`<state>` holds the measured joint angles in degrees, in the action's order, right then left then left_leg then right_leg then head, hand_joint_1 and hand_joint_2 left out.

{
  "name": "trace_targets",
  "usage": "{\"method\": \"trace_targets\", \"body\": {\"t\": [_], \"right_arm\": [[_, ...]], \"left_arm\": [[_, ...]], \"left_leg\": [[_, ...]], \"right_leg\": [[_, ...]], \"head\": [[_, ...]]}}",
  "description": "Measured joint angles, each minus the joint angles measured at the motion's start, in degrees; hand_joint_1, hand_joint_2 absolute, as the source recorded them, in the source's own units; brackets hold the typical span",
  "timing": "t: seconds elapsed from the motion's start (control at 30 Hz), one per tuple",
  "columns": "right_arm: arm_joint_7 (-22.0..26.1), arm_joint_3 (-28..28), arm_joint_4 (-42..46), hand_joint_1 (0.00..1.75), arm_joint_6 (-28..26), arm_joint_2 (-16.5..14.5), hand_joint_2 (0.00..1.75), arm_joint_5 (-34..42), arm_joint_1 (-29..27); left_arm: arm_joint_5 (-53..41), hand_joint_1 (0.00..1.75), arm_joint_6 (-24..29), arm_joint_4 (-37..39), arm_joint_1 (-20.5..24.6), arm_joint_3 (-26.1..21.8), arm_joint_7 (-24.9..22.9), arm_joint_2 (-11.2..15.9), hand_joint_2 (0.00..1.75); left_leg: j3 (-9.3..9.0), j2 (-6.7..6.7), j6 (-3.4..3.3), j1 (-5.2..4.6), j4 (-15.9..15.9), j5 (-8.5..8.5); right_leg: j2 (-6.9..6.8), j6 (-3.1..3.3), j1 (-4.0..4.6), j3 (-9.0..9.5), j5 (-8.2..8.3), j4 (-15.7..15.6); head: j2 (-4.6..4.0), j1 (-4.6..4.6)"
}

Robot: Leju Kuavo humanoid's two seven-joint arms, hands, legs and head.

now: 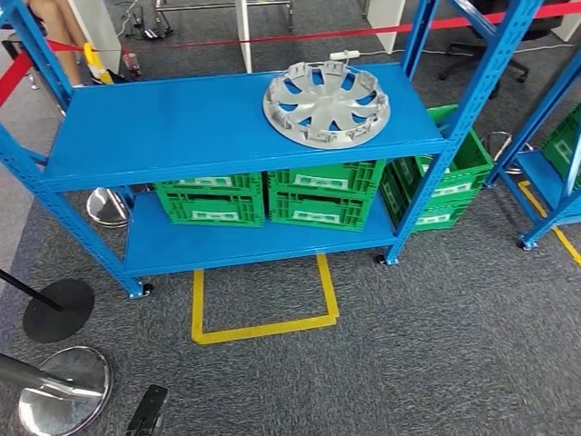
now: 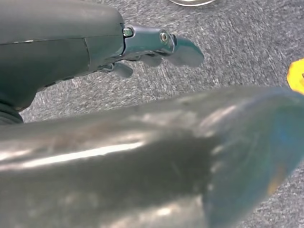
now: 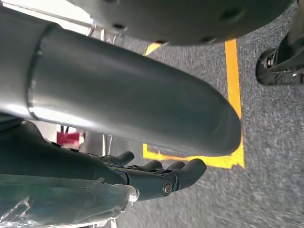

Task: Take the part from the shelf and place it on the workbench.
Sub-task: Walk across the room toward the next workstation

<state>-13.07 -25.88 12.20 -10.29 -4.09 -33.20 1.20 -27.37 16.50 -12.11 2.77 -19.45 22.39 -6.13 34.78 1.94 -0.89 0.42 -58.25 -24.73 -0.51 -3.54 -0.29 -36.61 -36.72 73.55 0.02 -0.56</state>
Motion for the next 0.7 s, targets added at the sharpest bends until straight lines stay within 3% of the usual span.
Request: {"method": "trace_targets", "body": {"t": [0.03, 0.07, 0.13, 0.17, 0.23, 0.3, 0.37, 0.43, 0.5, 0.53, 0.6, 0.63, 0.7], "right_arm": [[0.1, 0.0, 0.0, 0.0, 0.0, 0.0, 0.0, -0.1, 0.0], [0.0, 0.0, 0.0, 0.0, 0.0, 0.0, 0.0, -0.1, -0.1], [-0.2, 0.0, 0.0, 0.0, 0.0, 0.0, 0.0, -0.2, -0.1], [-0.2, 0.0, 0.0, 0.0, 0.1, 0.0, 0.0, -0.3, -0.1], [0.1, 0.0, -0.1, 0.0, 0.1, 0.0, 0.0, -0.4, 0.1], [0.4, 0.0, -0.1, 0.0, 0.2, 0.0, 0.0, -0.4, 0.4], [0.2, 0.0, 0.0, 0.0, 0.3, 0.0, 0.0, -0.5, 0.6], [0.0, 0.0, 0.0, 0.0, 0.3, 0.0, 0.0, -0.5, 0.4], [0.0, 0.0, 0.0, 0.0, 0.3, 0.0, 0.0, -0.5, 0.3], [0.0, 0.0, 0.0, 0.0, 0.3, 0.0, 0.0, -0.5, 0.4], [0.0, 0.0, 0.0, 0.0, 0.3, 0.0, 0.0, -0.5, 0.4], [0.0, 0.0, 0.0, 0.0, 0.3, 0.0, 0.0, -0.5, 0.5], [0.0, 0.0, 0.0, 0.0, 0.3, 0.0, 0.0, -0.5, 0.5]], "left_arm": [[-0.1, 0.0, 0.0, 0.0, 0.0, 0.0, -0.1, 0.0, 0.0], [-0.1, 0.0, 0.1, 0.0, -0.1, 0.0, -0.2, -0.1, 0.0], [-0.1, 0.0, 0.2, 0.0, -0.2, 0.0, -0.3, 0.0, 0.0], [-0.1, 0.0, 0.3, 0.0, -0.1, 0.0, -0.4, 0.0, 0.0], [-0.1, 0.0, 0.3, 0.0, -0.2, -0.1, -0.4, 0.0, 0.0], [-0.1, 0.0, 0.3, 0.0, -0.5, -0.1, -0.4, 0.0, 0.0], [-0.1, 0.0, 0.4, 0.0, -0.6, -0.1, -0.4, 0.1, 0.0], [-0.1, 0.0, 0.4, 0.0, -0.4, -0.1, -0.4, 0.0, 0.0], [-0.2, 0.0, 0.4, 0.0, -0.3, -0.1, -0.4, -0.1, 0.0], [-0.2, 0.0, 0.4, 0.0, -0.3, -0.1, -0.4, -0.1, 0.0], [-0.2, 0.0, 0.4, 0.0, -0.5, -0.1, -0.4, 0.0, 0.0], [-0.2, 0.0, 0.4, 0.0, -0.5, -0.1, -0.4, 0.0, 0.0], [-0.2, 0.0, 0.4, 0.0, -0.2, -0.1, -0.4, 0.0, 0.0]], "left_leg": [[-0.19, 0.91, -0.01, 0.01, 0.0, -0.14], [-0.45, 1.82, 0.08, 0.05, 0.0, -0.27], [-0.98, 3.52, 0.49, 0.13, 0.0, -0.58], [-1.05, 4.31, 0.8, 0.13, -0.1, -0.72], [-0.85, 5.51, 1.57, 0.22, -0.1, -0.64], [-0.64, 6.09, 2.3, 0.46, 0.1, -0.39], [0.15, 3.67, 2.85, 0.27, -1.5, -1.52], [3.05, 0.07, 3.25, 0.03, -7.5, -4.76], [6.38, -1.16, 3.42, 0.08, -14.3, -7.37], [6.91, -1.31, 3.4, 0.1, -15.4, -7.25], [4.78, -1.92, 3.14, 0.01, -11.5, -4.29], [2.67, -3.17, 2.87, -0.15, -7.8, -2.43], [-0.63, -5.77, 2.28, -0.62, -1.5, -0.63]], "right_leg": [[0.21, 0.01, -0.01, -1.03, 0.79, 0.7], [0.43, 0.04, -0.05, -1.03, 2.59, -0.7], [2.11, 0.15, -0.32, 1.04, 7.06, -7.2], [3.24, 0.27, -0.52, 2.32, 8.28, -10.4], [4.65, 0.76, -0.61, 3.65, 8.63, -13.1], [3.88, 1.49, -0.48, 3.99, 8.72, -13.5], [2.62, 2.24, -0.51, 4.29, 8.89, -13.9], [0.94, 2.8, -0.42, 4.53, 8.85, -14.1], [-0.8, 3.06, -0.26, 4.61, 8.72, -14.2], [-1.6, 3.12, -0.22, 4.66, 8.65, -14.2], [-3.03, 3.06, -0.19, 4.9, 8.49, -14.2], [-3.68, 2.93, -0.14, 5.09, 8.38, -14.1], [-4.89, 2.43, 0.23, 5.38, 7.98, -14.0]], "head": [[0.0, 0.0], [0.0, -0.01], [0.0, 0.01], [0.0, -0.02], [0.0, -0.08], [0.0, -0.12], [0.0, -0.47], [0.0, -0.85], [0.0, -0.87], [0.0, -0.88], [0.0, -0.9], [0.0, -0.91], [0.0, -0.9]]}}
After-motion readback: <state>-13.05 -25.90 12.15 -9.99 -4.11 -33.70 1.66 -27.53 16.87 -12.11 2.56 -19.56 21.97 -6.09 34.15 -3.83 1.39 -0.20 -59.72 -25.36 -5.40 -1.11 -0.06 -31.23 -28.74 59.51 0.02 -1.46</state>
